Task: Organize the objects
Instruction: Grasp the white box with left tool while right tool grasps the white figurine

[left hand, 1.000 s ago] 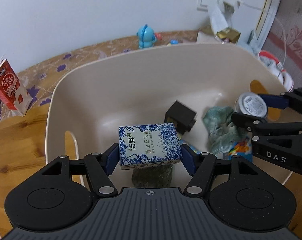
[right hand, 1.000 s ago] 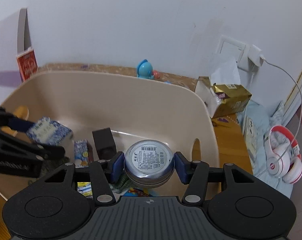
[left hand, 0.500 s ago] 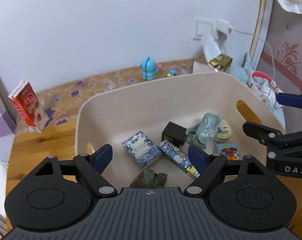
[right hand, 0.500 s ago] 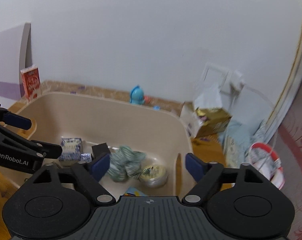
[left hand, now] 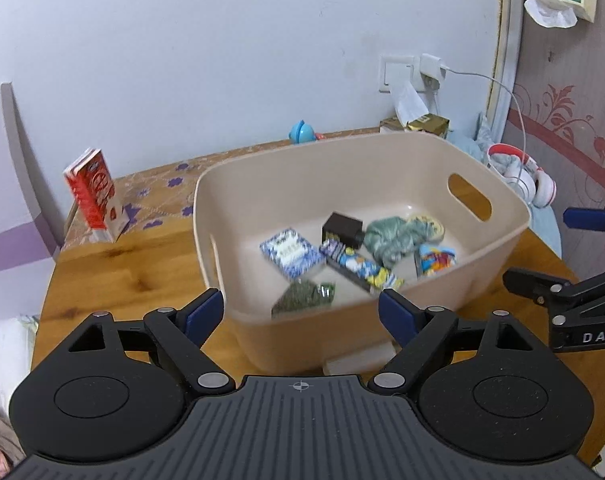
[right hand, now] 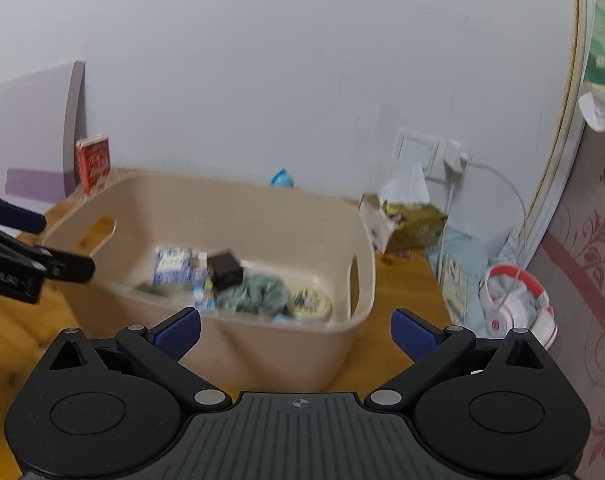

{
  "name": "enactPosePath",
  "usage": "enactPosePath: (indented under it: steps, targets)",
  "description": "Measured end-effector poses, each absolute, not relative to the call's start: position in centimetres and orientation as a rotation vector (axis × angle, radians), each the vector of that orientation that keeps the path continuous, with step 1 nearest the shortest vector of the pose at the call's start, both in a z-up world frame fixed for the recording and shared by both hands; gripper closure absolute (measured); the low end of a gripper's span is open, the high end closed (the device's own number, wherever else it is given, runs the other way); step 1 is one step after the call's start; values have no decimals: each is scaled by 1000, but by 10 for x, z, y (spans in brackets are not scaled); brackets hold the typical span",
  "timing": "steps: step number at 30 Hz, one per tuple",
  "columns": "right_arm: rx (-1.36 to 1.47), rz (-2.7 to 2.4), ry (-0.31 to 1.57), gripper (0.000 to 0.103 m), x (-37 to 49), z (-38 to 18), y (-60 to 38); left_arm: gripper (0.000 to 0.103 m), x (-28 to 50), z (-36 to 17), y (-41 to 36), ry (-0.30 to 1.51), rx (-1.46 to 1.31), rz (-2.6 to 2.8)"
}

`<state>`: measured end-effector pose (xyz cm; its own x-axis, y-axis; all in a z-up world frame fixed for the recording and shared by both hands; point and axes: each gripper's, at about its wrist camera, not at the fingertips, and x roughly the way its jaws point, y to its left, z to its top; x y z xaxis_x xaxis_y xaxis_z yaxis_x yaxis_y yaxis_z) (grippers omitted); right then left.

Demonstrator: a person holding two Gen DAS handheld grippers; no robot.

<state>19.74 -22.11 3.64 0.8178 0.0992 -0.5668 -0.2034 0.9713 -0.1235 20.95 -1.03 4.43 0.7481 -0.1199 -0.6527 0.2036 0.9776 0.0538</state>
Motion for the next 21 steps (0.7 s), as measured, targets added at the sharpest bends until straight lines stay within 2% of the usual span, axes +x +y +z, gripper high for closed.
enactPosePath:
  steps: [8, 21]
  targets:
    - [-175, 164, 697, 0, 185, -10, -226, 14, 191, -2, -20, 720, 104, -156]
    - [-137, 154, 792, 0, 187, -58, -228, 14, 213, -60, -47, 768, 33, -138]
